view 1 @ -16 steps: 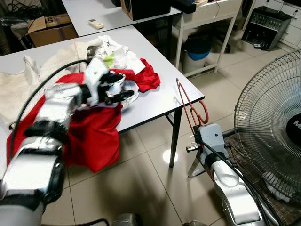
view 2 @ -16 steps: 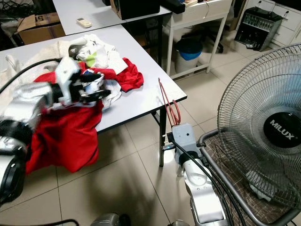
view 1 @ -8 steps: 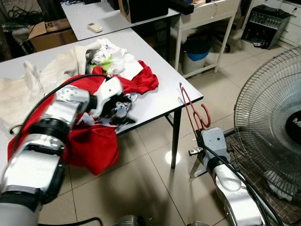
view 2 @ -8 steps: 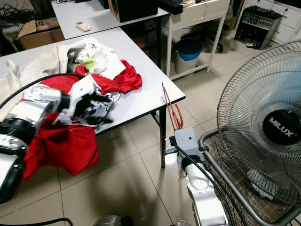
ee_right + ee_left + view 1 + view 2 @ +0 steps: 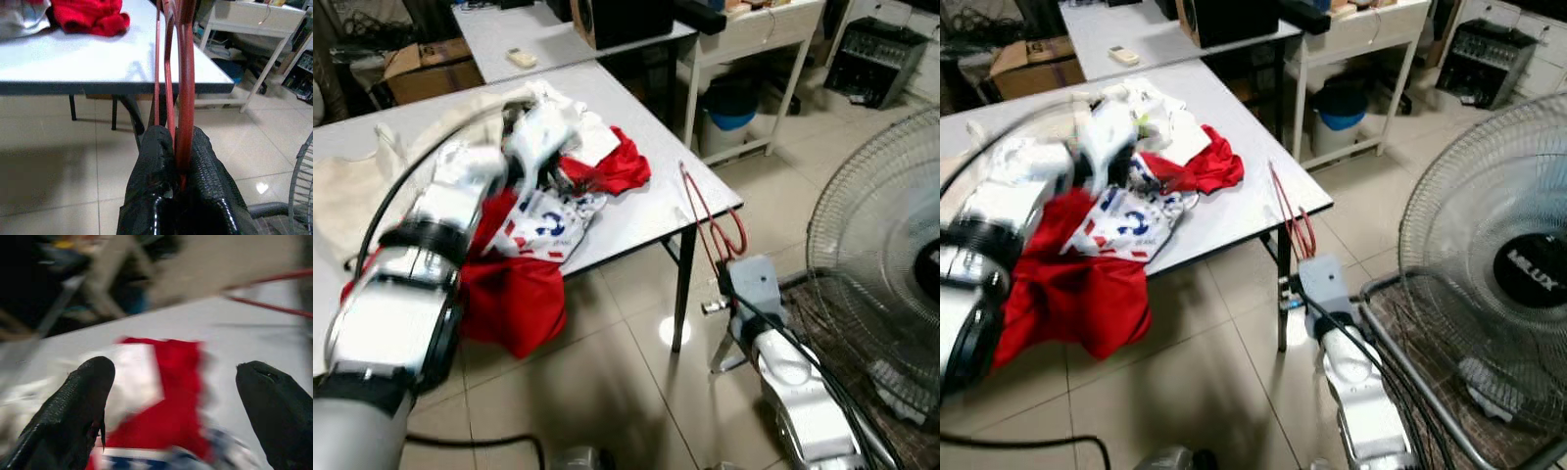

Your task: Hang hanger

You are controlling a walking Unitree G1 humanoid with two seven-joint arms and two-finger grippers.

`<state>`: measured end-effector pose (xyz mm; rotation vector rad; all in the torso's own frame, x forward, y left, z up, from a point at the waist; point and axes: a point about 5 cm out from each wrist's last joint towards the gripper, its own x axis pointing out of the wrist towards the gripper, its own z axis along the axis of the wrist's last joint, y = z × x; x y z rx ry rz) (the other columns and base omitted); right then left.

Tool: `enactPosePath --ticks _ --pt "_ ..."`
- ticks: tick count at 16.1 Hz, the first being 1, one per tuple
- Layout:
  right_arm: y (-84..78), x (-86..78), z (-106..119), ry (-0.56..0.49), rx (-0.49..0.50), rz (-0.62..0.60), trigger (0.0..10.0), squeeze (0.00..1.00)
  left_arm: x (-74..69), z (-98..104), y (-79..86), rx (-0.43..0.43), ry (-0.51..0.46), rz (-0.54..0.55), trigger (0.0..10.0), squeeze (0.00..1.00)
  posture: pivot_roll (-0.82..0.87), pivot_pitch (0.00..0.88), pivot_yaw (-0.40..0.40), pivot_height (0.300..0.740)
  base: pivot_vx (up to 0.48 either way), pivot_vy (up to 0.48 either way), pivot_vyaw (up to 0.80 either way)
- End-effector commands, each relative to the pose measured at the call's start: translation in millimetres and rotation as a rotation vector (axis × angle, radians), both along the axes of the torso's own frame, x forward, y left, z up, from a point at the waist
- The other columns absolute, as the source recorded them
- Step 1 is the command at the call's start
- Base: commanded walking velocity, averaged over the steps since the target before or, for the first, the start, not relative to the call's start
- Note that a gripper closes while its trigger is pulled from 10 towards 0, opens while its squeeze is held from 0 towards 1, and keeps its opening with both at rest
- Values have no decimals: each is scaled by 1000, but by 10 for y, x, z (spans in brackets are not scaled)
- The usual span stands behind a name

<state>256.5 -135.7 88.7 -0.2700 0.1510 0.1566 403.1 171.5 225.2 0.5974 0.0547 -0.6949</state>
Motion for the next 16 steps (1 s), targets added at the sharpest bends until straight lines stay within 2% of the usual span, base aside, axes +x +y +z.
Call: enactPosePath --ticks 1,2,3,4,5,6,7,10,13,14,15,16 --pt "4 10 -9 4 -8 10 10000 0 30 -119 73 55 1 126 10000 1000 22 29 91 740 0 0 0" --pt "-1 8 0 2 -9 11 10000 0 52 -184 80 88 -4 205 10000 90 19 33 92 740 0 0 0" --pt "-1 8 0 2 -9 11 10000 0 52 -184 80 88 -4 205 10000 90 19 33 92 740 0 0 0" --pt "-7 -10 5 3 -10 9 10000 0 63 -274 70 95 4 278 10000 0 2 58 98 740 0 0 0" --pt "-17 -60 -3 12 -12 3 10000 0 51 -425 47 82 35 352 10000 0 -15 77 103 740 0 0 0" --pt "-24 -104 -9 20 -14 -1 10000 0 24 -554 51 108 58 391 10000 0 -26 86 108 740 0 0 0" --pt "-33 -134 -13 24 -15 -5 10000 0 2 -631 54 89 82 412 10000 0 -31 92 110 740 0 0 0" --pt "-54 -185 -23 36 -17 -11 10000 0 -44 -776 -7 53 123 412 10000 0 -42 111 111 740 0 0 0" --pt "-55 -213 2 41 -20 -11 10000 0 -61 -847 -93 74 128 408 10000 0 -56 127 108 740 0 0 0" --pt "-55 -220 10 42 -21 -11 10000 0 -64 -857 -92 77 132 411 9725 0 -58 130 109 740 0 0 0" --pt "-56 -223 11 43 -22 -11 10000 0 -68 -866 -84 84 134 414 5922 0 -58 130 109 740 0 0 0" --pt "-59 -224 9 45 -23 -11 10000 0 -73 -879 -67 99 135 418 1176 0 -58 130 109 740 0 0 0"
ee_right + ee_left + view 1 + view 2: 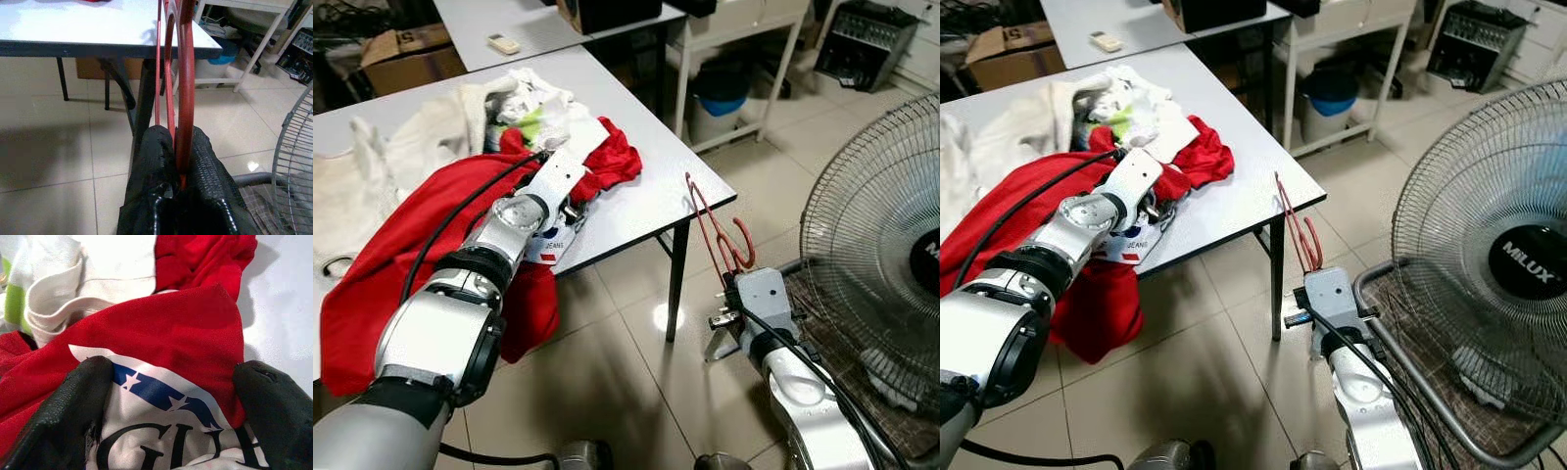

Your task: Hang hanger

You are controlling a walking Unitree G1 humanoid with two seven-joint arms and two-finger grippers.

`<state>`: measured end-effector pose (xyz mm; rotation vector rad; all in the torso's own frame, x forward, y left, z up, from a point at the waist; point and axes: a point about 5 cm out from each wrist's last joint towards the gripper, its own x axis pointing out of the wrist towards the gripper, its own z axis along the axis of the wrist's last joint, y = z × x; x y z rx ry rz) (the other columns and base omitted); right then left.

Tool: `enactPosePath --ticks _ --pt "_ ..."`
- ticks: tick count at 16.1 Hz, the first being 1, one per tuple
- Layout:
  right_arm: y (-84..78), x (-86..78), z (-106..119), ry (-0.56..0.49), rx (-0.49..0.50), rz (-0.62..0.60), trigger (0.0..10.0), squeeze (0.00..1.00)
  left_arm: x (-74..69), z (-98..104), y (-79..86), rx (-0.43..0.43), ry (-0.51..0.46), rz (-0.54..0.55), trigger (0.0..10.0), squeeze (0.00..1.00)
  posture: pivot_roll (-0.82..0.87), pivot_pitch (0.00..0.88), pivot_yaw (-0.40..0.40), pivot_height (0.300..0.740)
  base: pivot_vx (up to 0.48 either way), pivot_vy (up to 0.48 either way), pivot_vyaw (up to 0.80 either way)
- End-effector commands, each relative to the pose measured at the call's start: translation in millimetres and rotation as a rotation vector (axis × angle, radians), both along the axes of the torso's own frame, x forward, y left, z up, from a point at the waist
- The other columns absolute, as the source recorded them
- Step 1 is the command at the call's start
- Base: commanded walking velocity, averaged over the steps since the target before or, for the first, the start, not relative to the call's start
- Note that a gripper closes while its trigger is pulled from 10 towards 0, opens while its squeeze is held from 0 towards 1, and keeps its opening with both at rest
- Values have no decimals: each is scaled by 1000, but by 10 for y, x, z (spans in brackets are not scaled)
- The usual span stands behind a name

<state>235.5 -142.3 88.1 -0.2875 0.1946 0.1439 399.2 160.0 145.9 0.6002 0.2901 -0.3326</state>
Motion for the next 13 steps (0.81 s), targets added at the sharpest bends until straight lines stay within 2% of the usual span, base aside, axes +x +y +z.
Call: enactPosePath --ticks 1,13 --pt "5 -15 9 9 -2 6 10000 0 -43 -104 70 18 41 20 0 0 -56 131 108 740 0 0 0" --pt "47 -8 -10 15 0 16 10000 0 -58 -114 172 27 28 41 0 0 -35 115 110 740 0 0 0"
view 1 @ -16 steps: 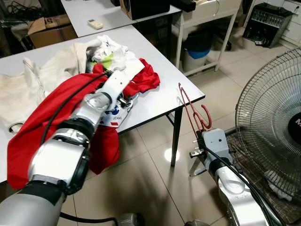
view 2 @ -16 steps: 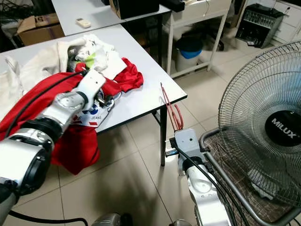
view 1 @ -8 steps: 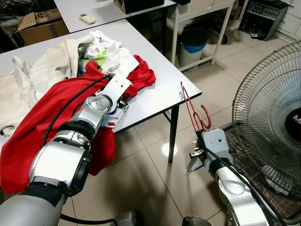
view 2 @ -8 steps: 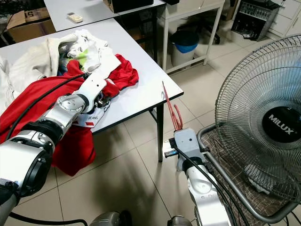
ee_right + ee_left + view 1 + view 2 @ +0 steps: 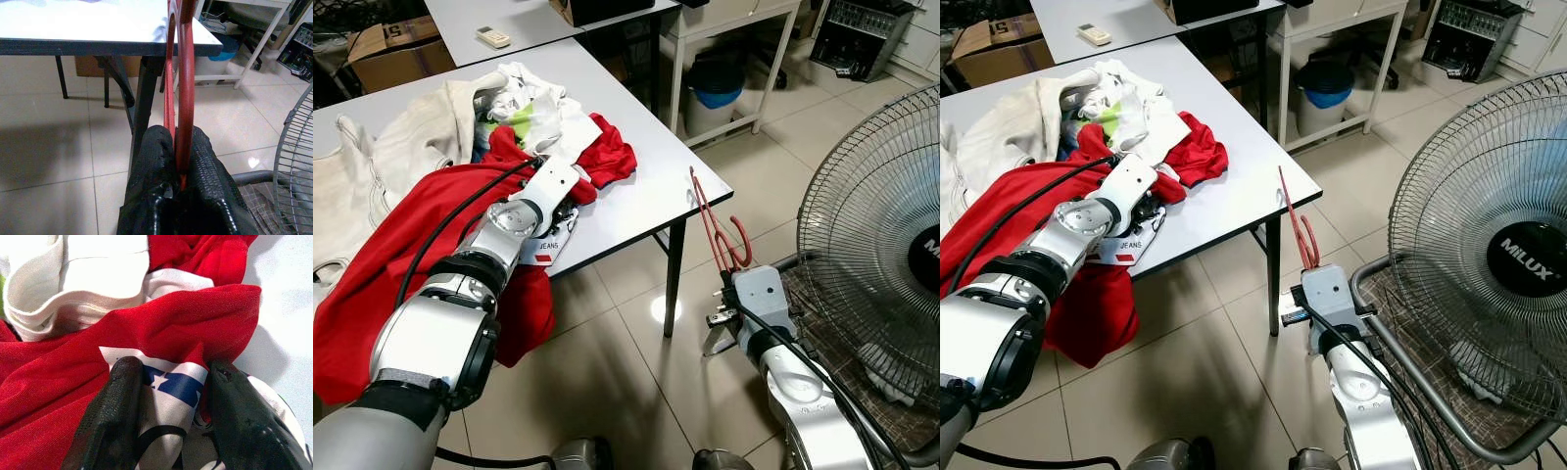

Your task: Hang hanger

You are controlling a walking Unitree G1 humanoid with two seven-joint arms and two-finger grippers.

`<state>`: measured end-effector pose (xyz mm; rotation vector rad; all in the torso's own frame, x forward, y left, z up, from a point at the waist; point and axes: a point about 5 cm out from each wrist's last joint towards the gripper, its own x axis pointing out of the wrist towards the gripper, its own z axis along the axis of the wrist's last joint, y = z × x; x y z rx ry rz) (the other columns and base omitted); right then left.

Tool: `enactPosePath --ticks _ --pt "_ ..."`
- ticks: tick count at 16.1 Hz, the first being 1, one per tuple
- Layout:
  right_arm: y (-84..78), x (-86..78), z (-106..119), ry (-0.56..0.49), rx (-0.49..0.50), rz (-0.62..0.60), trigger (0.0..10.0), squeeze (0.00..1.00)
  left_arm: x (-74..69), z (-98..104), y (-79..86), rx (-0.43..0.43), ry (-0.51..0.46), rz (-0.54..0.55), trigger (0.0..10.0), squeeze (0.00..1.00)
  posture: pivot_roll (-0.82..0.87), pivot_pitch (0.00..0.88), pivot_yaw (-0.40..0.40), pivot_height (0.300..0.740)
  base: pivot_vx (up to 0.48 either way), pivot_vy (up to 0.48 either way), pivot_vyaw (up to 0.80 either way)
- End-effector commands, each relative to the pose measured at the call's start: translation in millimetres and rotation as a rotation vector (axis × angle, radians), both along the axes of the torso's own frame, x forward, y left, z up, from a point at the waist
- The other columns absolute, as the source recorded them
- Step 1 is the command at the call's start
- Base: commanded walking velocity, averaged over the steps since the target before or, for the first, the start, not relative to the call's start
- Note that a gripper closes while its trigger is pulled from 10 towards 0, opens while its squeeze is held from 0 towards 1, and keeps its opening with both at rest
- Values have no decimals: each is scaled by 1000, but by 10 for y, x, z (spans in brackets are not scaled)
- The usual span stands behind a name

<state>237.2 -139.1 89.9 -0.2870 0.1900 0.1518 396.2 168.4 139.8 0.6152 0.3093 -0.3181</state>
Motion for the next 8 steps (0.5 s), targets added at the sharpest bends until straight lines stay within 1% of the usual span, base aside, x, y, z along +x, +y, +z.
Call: enactPosePath --ticks 1,3,4,6,8 --pt "15 -23 -28 18 -2 7 10000 0 -27 -48 94 6 11 28 0 0 -35 115 110 740 0 0 0" --pt "11 -2 -27 14 -2 3 10000 0 -13 -6 115 -16 -23 45 0 0 -33 102 121 740 0 0 0" --pt "8 14 -18 6 0 -6 10000 0 21 115 109 -106 -103 48 0 0 -34 92 132 740 0 0 0" --pt "2 26 -18 0 2 -14 10000 0 50 262 99 -273 -188 50 0 0 -33 83 137 740 0 0 0" --pt "-14 50 -5 -18 9 -27 10000 0 58 444 124 -476 -272 -1 0 0 -21 63 140 740 0 0 0"
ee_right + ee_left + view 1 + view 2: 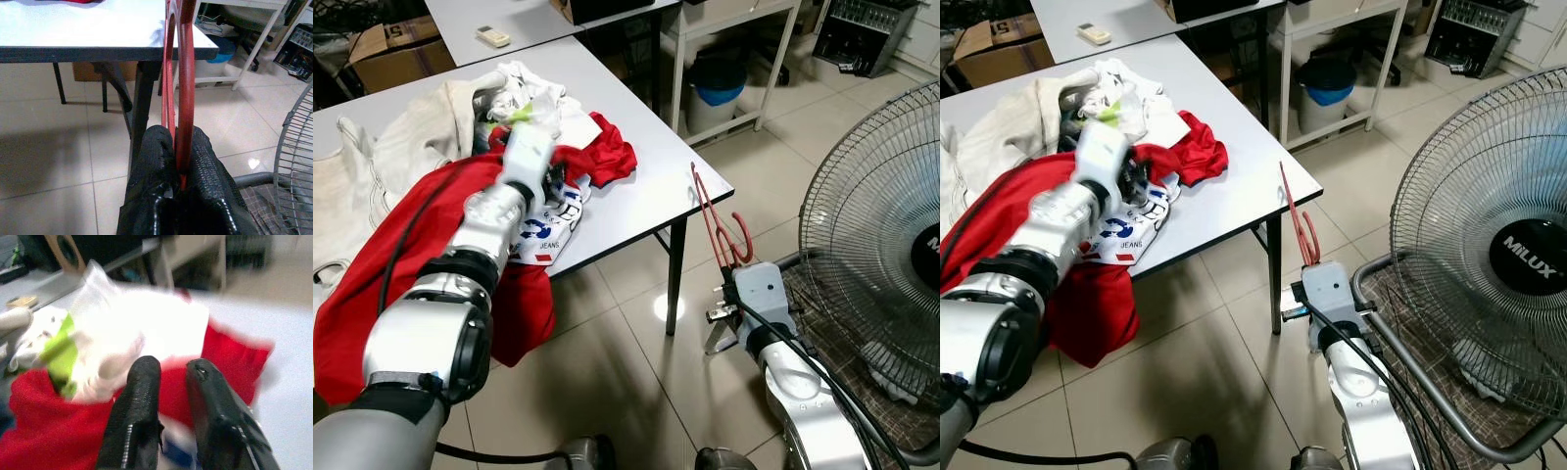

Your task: Hang hanger

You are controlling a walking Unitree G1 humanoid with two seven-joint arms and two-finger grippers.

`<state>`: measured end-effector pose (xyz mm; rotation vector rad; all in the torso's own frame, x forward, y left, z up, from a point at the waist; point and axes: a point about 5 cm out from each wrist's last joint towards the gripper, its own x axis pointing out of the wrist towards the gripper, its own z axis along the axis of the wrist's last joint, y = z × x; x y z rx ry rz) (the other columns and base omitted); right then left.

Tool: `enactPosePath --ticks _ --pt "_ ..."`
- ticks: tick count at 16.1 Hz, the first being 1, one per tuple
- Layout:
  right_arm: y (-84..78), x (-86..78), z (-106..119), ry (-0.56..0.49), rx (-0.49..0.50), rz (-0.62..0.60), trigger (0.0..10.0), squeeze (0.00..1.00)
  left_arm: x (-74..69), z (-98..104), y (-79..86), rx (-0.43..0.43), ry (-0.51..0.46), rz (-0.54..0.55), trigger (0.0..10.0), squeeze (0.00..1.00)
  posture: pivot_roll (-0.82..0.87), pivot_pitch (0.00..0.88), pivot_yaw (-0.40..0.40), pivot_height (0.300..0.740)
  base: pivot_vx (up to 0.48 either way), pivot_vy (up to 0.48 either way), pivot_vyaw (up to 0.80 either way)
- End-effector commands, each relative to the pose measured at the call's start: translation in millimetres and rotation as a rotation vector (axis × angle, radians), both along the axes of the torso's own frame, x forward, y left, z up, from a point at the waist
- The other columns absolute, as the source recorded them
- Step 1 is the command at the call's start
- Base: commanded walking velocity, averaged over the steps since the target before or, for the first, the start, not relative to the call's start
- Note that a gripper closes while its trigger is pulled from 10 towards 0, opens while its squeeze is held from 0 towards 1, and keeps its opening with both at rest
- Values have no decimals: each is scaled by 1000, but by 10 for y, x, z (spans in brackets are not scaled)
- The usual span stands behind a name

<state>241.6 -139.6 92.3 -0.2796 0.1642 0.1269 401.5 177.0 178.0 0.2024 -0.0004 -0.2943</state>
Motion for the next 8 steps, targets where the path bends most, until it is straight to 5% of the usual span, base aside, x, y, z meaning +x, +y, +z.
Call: enactPosePath --ticks 1,2,5,7,8 --pt "-11 21 -12 -3 9 -7 10000 0 12 154 80 -122 -59 -13 0 0 -14 57 136 740 0 0 0" --pt "-12 35 1 -13 15 -8 10000 0 22 243 115 -203 -84 -29 0 0 -9 54 132 740 0 0 0" --pt "19 98 -6 -18 14 10 10000 0 79 493 106 -222 -128 -56 0 0 10 44 123 740 0 0 0" --pt "33 120 2 -25 15 15 10000 0 93 520 50 -125 -119 -83 0 0 12 41 126 740 0 0 0" --pt "38 130 5 -31 17 15 10000 0 90 454 -5 21 -88 -109 0 0 10 35 133 740 0 0 0"
